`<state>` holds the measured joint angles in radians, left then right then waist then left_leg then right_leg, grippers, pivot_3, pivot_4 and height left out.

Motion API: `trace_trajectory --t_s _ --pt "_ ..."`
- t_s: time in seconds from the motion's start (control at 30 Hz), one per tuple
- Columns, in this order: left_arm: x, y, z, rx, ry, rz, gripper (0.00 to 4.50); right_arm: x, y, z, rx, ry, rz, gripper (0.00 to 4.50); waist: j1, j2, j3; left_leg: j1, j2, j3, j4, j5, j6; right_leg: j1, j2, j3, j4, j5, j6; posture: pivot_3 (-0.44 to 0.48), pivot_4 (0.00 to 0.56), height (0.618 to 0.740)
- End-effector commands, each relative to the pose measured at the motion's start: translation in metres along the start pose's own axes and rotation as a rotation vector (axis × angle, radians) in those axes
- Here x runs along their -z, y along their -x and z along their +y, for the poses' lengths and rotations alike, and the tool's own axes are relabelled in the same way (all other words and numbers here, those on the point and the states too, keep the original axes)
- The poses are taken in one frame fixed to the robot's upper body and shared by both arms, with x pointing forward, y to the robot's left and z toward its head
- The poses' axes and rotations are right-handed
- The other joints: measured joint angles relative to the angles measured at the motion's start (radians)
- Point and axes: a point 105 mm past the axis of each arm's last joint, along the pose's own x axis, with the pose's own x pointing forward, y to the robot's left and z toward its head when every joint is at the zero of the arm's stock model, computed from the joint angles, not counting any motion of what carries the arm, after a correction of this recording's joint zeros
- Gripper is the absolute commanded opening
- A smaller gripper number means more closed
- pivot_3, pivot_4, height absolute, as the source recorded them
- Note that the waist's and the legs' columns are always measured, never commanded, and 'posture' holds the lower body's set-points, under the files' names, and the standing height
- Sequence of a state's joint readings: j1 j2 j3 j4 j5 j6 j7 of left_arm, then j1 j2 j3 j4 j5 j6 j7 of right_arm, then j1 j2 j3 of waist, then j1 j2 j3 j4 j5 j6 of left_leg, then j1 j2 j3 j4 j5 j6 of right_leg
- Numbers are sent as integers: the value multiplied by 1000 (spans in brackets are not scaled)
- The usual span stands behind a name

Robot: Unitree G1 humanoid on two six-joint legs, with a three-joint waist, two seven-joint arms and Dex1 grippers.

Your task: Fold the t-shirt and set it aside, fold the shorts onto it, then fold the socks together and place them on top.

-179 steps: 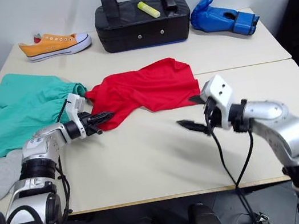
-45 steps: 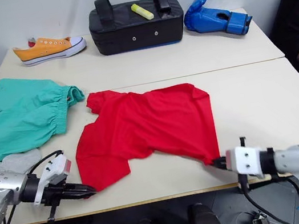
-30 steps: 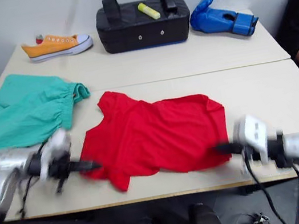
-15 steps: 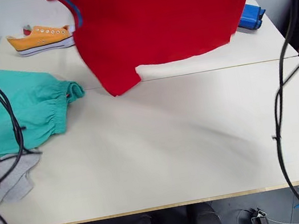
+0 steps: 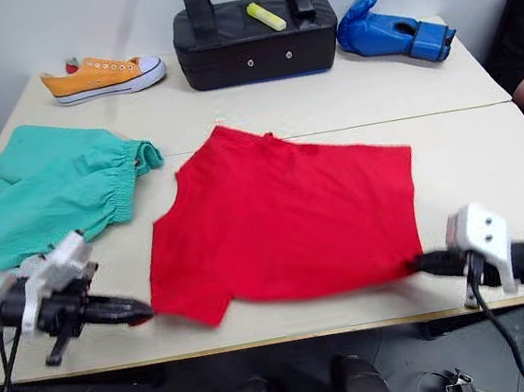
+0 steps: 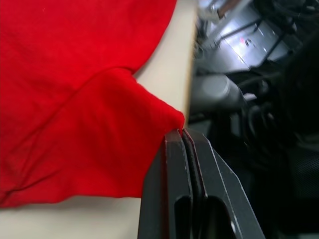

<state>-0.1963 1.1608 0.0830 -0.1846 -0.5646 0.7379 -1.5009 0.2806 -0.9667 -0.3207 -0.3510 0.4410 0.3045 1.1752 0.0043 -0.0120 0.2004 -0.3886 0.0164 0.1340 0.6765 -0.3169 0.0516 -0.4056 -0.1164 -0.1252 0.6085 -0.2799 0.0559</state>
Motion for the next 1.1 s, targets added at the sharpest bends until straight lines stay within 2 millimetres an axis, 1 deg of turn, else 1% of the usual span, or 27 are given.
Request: trace_trajectory --t_s 0.03,0.07,0.1,0.2,0.27,0.3,0.33,0.37,0.4,0.43,0.47,0.5,0.53,0.57,0.6,0.63,0.67,0.7,0.73,0.77,0.8,0.83,0.87,0.93,1.0,1.07,1.1 --pt "-1 5 -14 60 -50 35 0 -5 4 11 -59 20 8 28 -1 3 -1 1 0 0 -1 2 -2 -1 0 1 1 0 0 0 150 740" --pt "0 5 -13 55 -49 35 0 -5 5 13 -67 12 5 28 -1 3 -1 1 0 2 -1 5 -7 -3 -1 1 5 1 1 0 150 740" --pt "1 5 -12 50 -50 33 0 -6 5 14 -70 9 2 28 -2 3 -1 1 0 3 -2 5 -7 -5 -2 1 10 4 7 0 150 740" --pt "4 4 -4 29 -51 21 0 -8 4 14 -62 -25 -30 28 -2 3 -1 2 0 4 -5 6 -8 -9 -1 0 15 -1 3 0 150 740" --pt "2 2 5 9 -73 1 0 -9 3 14 -70 -43 -33 28 -2 3 -1 2 1 4 -6 8 -6 -9 1 -1 16 -3 2 0 150 740" --pt "-15 -2 29 -92 -150 -96 0 -14 -3 -2 -2 -19 -55 28 -1 3 -1 2 1 5 -7 8 -6 -9 1 -2 16 -4 2 0 150 740" --pt "-44 -1 60 -237 -234 -243 0 -25 -9 -29 120 32 -92 28 2 4 -2 3 1 5 -7 9 -6 -8 1 -2 17 -4 2 0 150 740" --pt "-77 3 86 -375 -316 -379 0 -40 -10 -58 263 95 -139 28 6 3 -1 6 1 5 -5 10 -5 -5 2 -2 17 -3 3 0 150 740" --pt "-120 21 107 -539 -401 -531 0 -72 3 -100 518 244 -227 28 11 1 1 4 0 4 -1 10 -7 -5 2 -3 17 0 3 0 150 740" --pt "-166 51 118 -693 -455 -687 0 -118 33 -135 785 376 -355 28 14 -4 6 1 1 3 2 11 -7 -6 1 -3 16 4 4 0 150 740" --pt "-201 79 119 -801 -483 -820 0 -155 62 -152 957 450 -481 28 12 -7 12 -2 1 2 6 14 -5 -7 2 -4 15 12 4 0 150 740" --pt "-239 116 108 -861 -477 -1004 0 -197 95 -155 1065 573 -571 28 9 -8 14 -17 0 3 6 23 -5 -20 1 -4 11 25 2 0 150 740" --pt "-262 141 96 -865 -466 -1132 0 -224 115 -150 1111 687 -603 28 6 -10 15 -31 -2 5 5 30 -5 -35 0 -2 11 31 4 0 150 740" --pt "-281 159 77 -824 -490 -1220 0 -247 132 -144 1131 784 -622 28 5 -10 15 -45 -4 9 7 38 1 -50 -1 0 20 32 5 0 150 740" --pt "-292 170 65 -790 -511 -1267 0 -260 143 -139 1144 844 -629 28 4 -9 14 -53 -4 12 4 41 2 -60 0 3 19 33 6 0 150 740" --pt "-299 174 52 -733 -548 -1275 0 -269 154 -137 1158 854 -654 28 -1 -9 12 -51 -4 13 1 40 1 -61 2 0 19 32 6 0 150 740" --pt "-306 177 36 -658 -594 -1259 0 -275 164 -135 1142 848 -669 28 -4 -8 8 -45 -3 14 -4 38 0 -59 4 -8 19 32 6 0 150 740" --pt "-308 177 24 -593 -624 -1229 0 -277 168 -132 1107 836 -674 28 -5 -7 7 -32 -5 16 -16 37 0 -53 6 -15 19 32 6 0 150 740" --pt "-304 170 16 -523 -655 -1152 0 -276 169 -130 1054 817 -668 28 -6 -7 7 -29 -5 16 -16 36 1 -49 6 -18 19 31 8 0 150 740" --pt "-298 163 12 -476 -683 -1068 0 -271 166 -128 996 794 -653 28 -7 -7 7 -22 -5 18 -17 32 4 -42 6 -23 18 26 11 0 150 740" --pt "-289 153 12 -435 -682 -985 0 -264 162 -128 945 769 -632 28 -8 -7 7 -17 -4 21 -18 25 3 -38 6 -26 18 21 12 0 150 740" --pt "-277 143 12 -377 -665 -899 0 -254 155 -128 892 735 -598 28 -9 -7 7 -18 -4 22 -15 20 4 -37 4 -27 18 14 13 0 150 740" --pt "-264 133 13 -338 -645 -831 0 -242 148 -128 838 694 -570 28 -8 -7 7 -20 -4 22 -14 19 5 -38 4 -27 18 12 14 0 150 740" --pt "-229 109 19 -259 -573 -668 0 -211 125 -124 708 586 -506 28 -8 -7 8 -22 -5 22 -10 18 7 -37 2 -27 18 12 14 0 150 740" --pt "-195 87 26 -231 -513 -527 0 -182 102 -116 604 522 -433 28 -7 -6 8 -27 -5 22 0 18 8 -38 2 -24 17 12 14 0 150 740" --pt "-155 64 33 -206 -440 -378 0 -153 80 -108 527 436 -386 28 -7 -6 8 -28 -3 22 8 17 9 -37 1 -22 22 12 14 0 150 740" --pt "-141 57 35 -201 -408 -338 0 -140 70 -104 499 396 -372 28 -7 -6 8 -28 -3 22 9 19 11 -37 1 -18 22 15 13 0 150 740"
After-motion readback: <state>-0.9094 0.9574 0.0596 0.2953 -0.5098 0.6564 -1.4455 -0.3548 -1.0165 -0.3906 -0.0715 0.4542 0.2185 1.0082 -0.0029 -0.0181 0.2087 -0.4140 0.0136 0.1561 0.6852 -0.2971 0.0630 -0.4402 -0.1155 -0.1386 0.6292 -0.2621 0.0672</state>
